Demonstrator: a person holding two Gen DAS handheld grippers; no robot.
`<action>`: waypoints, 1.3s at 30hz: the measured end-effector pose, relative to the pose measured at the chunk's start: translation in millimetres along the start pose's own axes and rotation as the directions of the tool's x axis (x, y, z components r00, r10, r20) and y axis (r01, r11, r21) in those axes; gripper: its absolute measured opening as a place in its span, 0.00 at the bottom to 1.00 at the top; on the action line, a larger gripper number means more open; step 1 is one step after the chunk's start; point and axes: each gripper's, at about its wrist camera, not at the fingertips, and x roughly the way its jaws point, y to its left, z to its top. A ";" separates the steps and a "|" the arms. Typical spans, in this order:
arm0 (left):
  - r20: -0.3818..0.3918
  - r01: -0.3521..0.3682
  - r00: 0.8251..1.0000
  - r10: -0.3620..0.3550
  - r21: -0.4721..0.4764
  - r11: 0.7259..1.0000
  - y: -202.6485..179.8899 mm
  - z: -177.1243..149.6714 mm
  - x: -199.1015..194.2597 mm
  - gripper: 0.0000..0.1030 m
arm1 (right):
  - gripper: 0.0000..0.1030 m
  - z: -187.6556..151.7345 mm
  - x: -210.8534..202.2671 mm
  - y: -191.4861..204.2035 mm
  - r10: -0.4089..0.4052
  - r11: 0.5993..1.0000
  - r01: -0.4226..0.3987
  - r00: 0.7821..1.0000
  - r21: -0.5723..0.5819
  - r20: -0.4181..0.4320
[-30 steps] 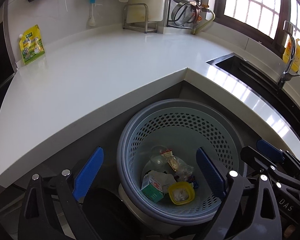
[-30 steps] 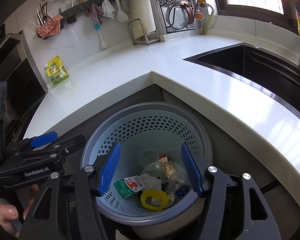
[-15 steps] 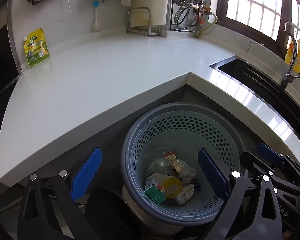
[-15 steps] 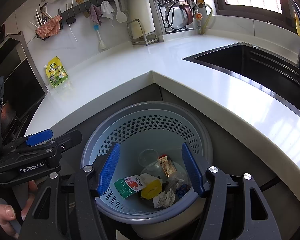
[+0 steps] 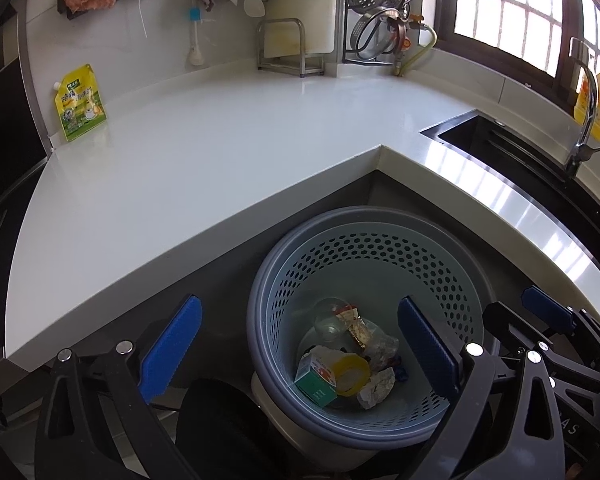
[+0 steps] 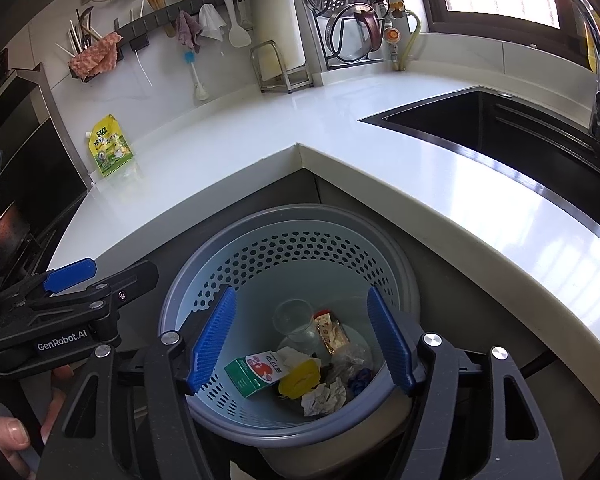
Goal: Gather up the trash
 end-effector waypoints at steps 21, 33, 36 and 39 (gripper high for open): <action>-0.007 -0.019 1.000 0.019 0.001 1.000 0.1 -1.1 -0.4 0.94 | 0.67 -0.2 -4.9 2.4 -0.011 1.000 0.011 1.000 -0.016 0.009; 0.001 -0.030 1.000 0.030 -0.011 0.999 4.3 0.5 -1.7 0.94 | 0.67 0.2 -5.2 2.6 -0.005 1.000 0.005 1.000 -0.017 0.010; 0.001 -0.029 1.000 0.029 -0.011 1.000 4.7 0.2 -1.9 0.94 | 0.67 0.2 -5.1 3.2 -0.002 1.000 0.003 1.000 -0.021 0.010; 0.001 -0.029 1.000 0.029 -0.008 1.000 3.4 0.3 -2.1 0.94 | 0.67 -0.7 -4.4 3.9 0.001 1.000 0.000 1.000 -0.021 0.009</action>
